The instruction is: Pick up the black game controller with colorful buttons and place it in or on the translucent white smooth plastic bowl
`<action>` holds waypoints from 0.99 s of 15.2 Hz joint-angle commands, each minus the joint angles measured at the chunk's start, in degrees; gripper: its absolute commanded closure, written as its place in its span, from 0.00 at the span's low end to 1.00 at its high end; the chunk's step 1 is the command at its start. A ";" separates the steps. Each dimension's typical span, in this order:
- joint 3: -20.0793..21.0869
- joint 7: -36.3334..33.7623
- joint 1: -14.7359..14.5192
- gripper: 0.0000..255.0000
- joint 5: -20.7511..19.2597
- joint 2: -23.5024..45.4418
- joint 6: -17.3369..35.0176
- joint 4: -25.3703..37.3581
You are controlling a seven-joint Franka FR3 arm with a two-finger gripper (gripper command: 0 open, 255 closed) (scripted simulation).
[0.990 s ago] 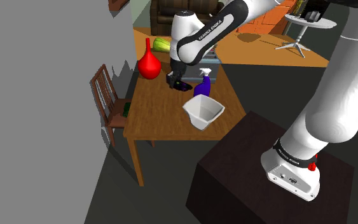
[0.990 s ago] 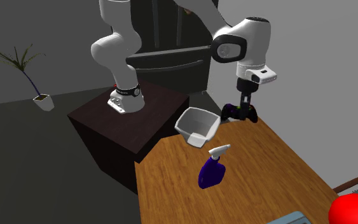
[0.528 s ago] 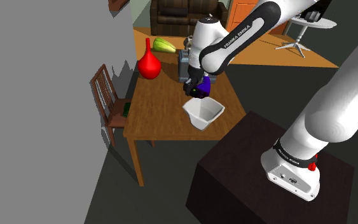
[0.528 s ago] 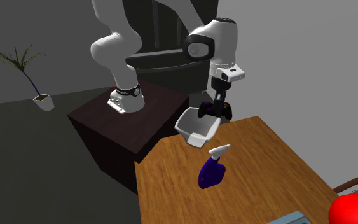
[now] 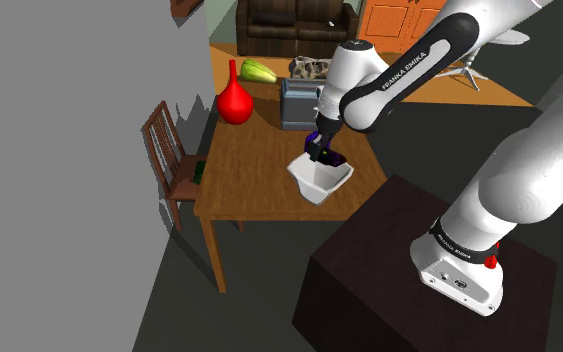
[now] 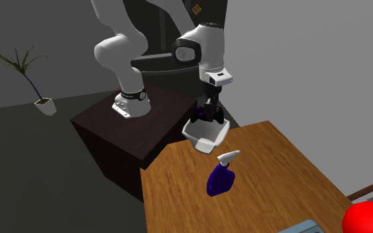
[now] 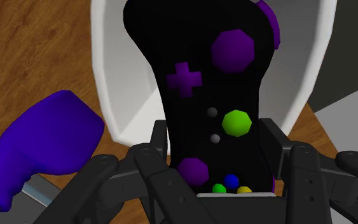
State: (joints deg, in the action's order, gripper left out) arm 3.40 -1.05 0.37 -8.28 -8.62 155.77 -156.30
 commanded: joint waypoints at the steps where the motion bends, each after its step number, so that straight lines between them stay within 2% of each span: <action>1: 0.10 -0.61 0.29 1.00 -0.76 1.46 1.88 -0.40; 8: 0.29 -4.87 1.65 1.00 -6.02 8.69 9.11 -0.53; 15: 0.21 -4.87 1.58 1.00 -6.01 8.69 9.11 -0.53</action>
State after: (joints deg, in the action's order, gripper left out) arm 3.61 -5.90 1.94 -14.28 0.06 164.86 -156.83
